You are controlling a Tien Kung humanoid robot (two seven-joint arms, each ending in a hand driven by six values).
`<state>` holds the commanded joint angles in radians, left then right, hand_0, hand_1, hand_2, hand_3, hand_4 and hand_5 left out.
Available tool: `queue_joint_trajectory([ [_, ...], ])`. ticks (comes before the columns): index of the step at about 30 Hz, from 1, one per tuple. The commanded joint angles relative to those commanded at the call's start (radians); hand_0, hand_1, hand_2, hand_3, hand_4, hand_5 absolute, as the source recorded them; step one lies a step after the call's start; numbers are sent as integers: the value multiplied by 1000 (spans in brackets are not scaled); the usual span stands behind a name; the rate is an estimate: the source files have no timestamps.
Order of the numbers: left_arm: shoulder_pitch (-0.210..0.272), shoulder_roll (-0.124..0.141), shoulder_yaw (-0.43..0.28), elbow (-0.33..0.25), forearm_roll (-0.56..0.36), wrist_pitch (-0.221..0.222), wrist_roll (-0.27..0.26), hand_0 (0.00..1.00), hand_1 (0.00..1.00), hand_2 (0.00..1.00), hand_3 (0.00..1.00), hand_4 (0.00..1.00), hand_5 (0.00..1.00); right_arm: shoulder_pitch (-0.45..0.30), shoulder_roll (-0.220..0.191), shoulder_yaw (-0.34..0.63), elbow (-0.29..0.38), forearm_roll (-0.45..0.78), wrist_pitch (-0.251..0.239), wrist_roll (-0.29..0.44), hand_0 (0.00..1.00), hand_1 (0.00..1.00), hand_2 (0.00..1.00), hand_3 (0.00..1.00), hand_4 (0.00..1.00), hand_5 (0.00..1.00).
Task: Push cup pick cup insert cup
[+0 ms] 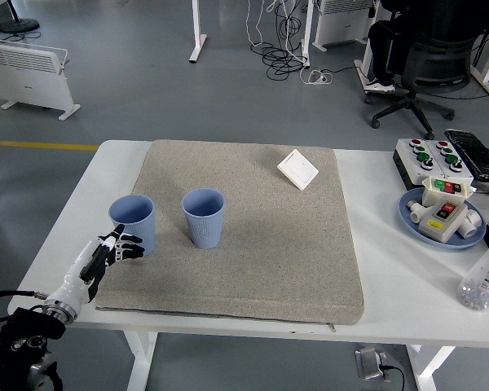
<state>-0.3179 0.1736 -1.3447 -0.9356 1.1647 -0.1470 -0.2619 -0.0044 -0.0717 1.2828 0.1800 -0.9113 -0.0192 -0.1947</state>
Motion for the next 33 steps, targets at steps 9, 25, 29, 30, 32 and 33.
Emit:
queue_joint_trajectory([
  [9,-43,-14,14,38,-27,-6,-7,665,535,498,508,585,998,4,0,-2,0,-3,0,-1,755,644,667,572,89,446],
  [25,-153,-23,72,191,-74,-4,-38,666,532,492,504,585,998,16,-3,-26,0,3,3,0,755,643,667,571,89,447],
  [29,-176,-20,82,214,-84,-4,-42,667,530,490,501,583,998,18,-4,-41,0,17,4,2,755,643,665,572,89,448],
  [30,-183,-20,85,221,-89,-5,-43,667,530,490,501,583,998,18,-4,-43,0,19,4,3,755,643,665,572,89,448],
  [32,-194,-23,91,233,-97,-6,-45,667,530,490,501,583,998,19,-4,-47,0,22,5,3,755,643,665,572,89,448],
  [33,-198,-24,93,239,-99,-6,-46,668,530,490,500,583,998,20,-4,-48,0,23,5,3,755,643,663,570,89,449],
])
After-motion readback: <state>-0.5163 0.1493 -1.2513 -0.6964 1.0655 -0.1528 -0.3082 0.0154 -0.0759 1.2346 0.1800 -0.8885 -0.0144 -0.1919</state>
